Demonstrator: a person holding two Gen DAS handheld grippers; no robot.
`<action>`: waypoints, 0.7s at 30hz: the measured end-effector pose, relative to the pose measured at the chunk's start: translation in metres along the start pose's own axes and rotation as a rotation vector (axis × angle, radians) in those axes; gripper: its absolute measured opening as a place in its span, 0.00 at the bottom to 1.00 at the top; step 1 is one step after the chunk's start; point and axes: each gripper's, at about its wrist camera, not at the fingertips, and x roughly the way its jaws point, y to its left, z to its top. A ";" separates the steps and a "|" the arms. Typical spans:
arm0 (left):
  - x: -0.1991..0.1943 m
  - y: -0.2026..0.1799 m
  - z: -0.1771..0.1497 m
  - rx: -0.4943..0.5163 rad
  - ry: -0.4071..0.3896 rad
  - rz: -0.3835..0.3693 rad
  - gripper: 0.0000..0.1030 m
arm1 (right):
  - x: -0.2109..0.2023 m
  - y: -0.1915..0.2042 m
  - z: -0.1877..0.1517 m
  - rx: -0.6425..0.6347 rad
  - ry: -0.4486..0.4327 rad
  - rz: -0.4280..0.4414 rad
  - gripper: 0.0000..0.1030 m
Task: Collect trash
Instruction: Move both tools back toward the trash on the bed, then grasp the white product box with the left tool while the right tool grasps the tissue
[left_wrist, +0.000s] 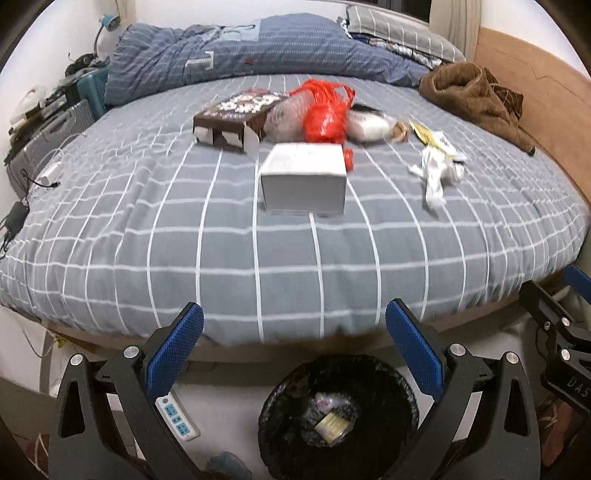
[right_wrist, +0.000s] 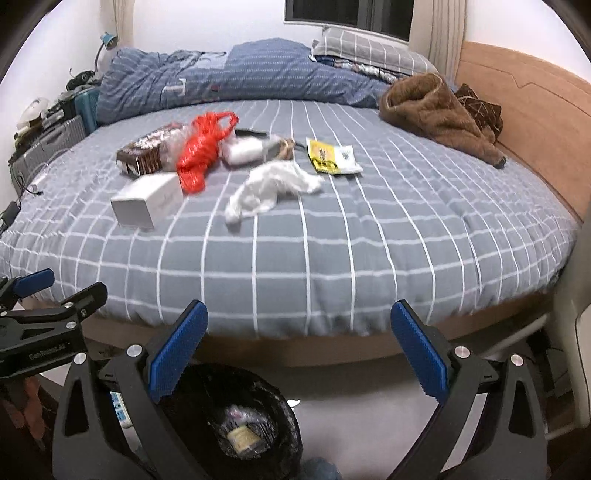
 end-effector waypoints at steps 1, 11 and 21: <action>0.001 0.001 0.003 -0.001 -0.007 -0.004 0.94 | 0.000 0.001 0.004 -0.003 -0.006 0.001 0.93; 0.019 0.004 0.046 0.002 -0.053 -0.013 0.93 | 0.034 0.002 0.046 0.005 -0.025 0.032 0.88; 0.053 0.003 0.077 0.015 -0.030 -0.031 0.93 | 0.084 0.004 0.082 0.000 -0.005 0.051 0.84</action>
